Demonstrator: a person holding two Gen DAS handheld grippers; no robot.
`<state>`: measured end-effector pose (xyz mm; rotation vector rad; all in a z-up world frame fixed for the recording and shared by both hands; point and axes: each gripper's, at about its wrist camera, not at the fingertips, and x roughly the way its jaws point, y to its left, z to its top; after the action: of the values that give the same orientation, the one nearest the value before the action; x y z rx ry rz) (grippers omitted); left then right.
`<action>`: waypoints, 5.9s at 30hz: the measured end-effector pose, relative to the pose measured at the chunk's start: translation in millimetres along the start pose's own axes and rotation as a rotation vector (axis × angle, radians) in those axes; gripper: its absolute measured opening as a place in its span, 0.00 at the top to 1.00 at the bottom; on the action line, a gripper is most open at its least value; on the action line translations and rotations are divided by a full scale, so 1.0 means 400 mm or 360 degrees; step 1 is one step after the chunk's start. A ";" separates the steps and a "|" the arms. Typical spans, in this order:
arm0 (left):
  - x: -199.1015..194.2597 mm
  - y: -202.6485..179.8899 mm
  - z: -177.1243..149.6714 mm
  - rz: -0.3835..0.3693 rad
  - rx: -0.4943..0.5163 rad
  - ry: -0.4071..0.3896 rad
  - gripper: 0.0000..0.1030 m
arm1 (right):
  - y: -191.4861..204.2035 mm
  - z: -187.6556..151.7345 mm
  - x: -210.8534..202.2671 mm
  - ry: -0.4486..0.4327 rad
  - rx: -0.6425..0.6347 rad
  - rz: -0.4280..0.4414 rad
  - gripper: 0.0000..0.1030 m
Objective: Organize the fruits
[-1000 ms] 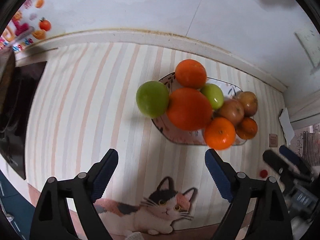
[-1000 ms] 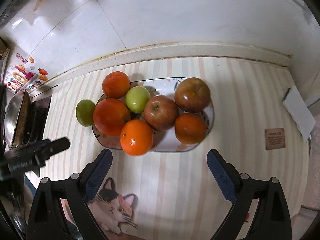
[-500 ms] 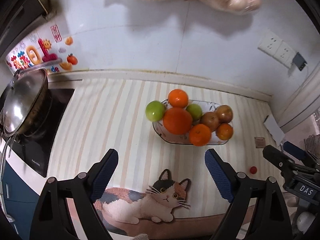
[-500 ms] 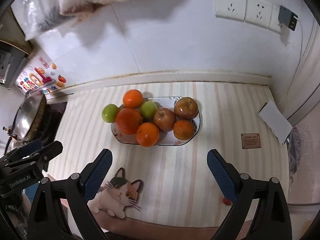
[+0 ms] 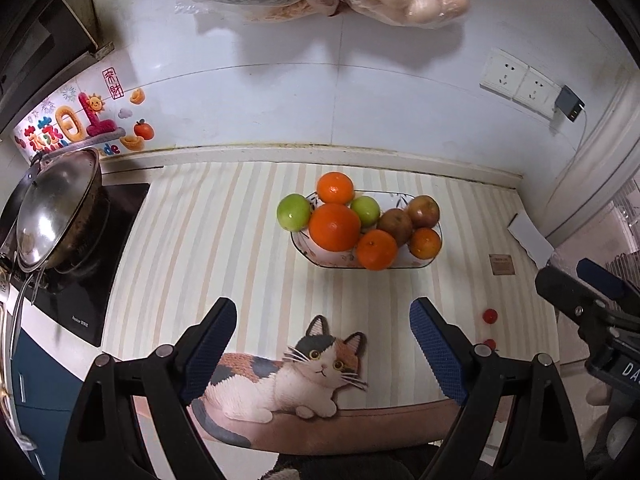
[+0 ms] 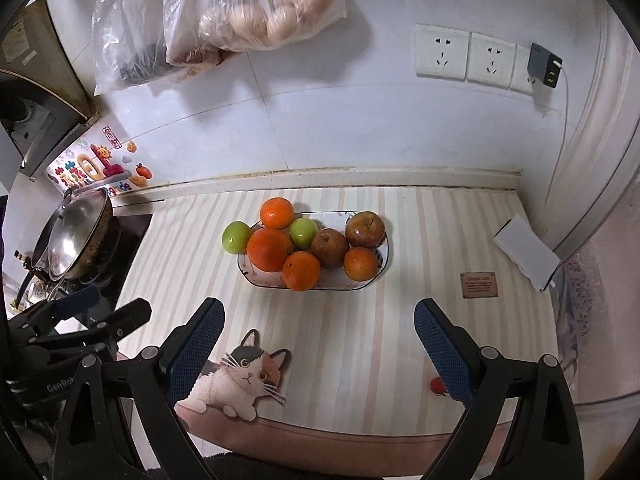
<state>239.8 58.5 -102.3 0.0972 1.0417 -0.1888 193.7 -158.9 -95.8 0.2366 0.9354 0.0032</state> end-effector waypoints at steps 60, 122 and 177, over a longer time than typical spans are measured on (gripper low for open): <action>0.663 -0.813 -0.155 -0.0390 0.0808 0.0777 0.39 | -0.772 -0.462 0.356 0.0349 0.0910 -0.0382 0.72; 0.626 0.091 0.127 -0.0301 -0.0493 0.0508 0.71 | -0.151 0.073 0.717 0.0463 0.0712 0.0404 0.46; -0.204 -0.097 -0.208 0.0154 -0.0199 -0.0293 0.14 | -0.057 -0.198 -0.212 -0.0210 -0.0173 -0.0035 0.03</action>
<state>121.5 43.5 -73.4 0.0163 0.8609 -0.0435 77.9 -174.3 -78.1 0.1240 0.8040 0.0178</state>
